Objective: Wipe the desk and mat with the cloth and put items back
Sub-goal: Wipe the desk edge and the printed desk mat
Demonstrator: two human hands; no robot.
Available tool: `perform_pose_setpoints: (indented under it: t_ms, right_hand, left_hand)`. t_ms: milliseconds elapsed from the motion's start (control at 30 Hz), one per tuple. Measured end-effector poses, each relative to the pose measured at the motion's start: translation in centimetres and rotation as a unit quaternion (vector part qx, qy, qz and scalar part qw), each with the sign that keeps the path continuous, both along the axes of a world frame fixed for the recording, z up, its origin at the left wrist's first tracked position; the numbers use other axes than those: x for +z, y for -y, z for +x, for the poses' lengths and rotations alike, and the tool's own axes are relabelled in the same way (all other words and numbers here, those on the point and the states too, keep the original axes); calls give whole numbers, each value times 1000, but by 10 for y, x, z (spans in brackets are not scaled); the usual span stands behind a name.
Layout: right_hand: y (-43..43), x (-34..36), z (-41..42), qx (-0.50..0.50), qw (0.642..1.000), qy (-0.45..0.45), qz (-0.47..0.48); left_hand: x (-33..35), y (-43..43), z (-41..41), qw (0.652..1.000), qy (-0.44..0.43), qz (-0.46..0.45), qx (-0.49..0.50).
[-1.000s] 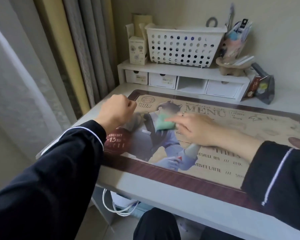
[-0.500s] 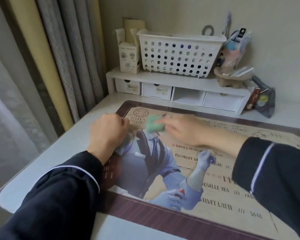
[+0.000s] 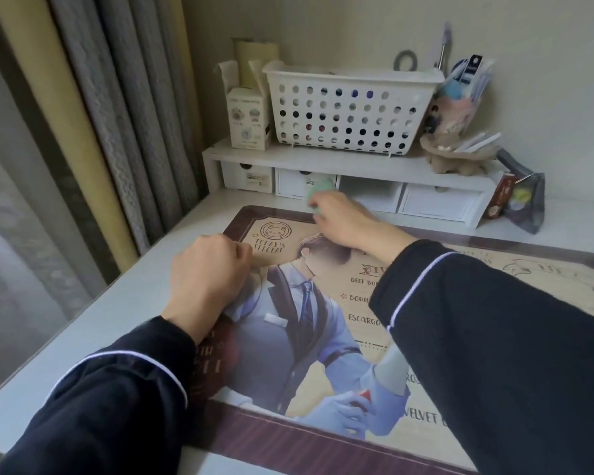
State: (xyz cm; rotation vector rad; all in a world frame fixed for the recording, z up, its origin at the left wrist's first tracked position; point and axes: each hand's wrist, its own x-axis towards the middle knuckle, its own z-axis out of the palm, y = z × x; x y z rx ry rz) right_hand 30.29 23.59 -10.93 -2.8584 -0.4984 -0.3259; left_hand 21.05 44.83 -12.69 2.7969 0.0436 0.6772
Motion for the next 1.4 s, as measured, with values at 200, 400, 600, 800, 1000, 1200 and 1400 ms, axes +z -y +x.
perform_pose_setpoints:
  t_ms: [200, 400, 600, 800, 1000, 1200, 1400]
  right_hand:
    - [47, -1, -4, -87, 996, 28, -24]
    - [5, -5, -9, -43, 997, 37, -55]
    - [-26, -1, 0, 87, 995, -14, -53]
    - [-37, 0, 12, -105, 994, -6, -27]
    - [-34, -3, 4, 77, 997, 9, -9]
    - [-20, -9, -19, -67, 997, 24, -30]
    - [37, -3, -35, 50, 998, 17, -33]
  left_hand:
    - [1, -1, 0, 1000, -4, -1, -2]
    - [1, 1, 0, 1000, -3, -2, 1]
    - [1, -1, 0, 1000, -9, 5, 9]
    - [3, 0, -1, 1000, -10, 2, 10]
    - [0, -2, 0, 1000, -4, 2, 4]
    - [2, 0, -1, 1000, -8, 4, 8]
    - [2, 1, -4, 1000, -4, -6, 4]
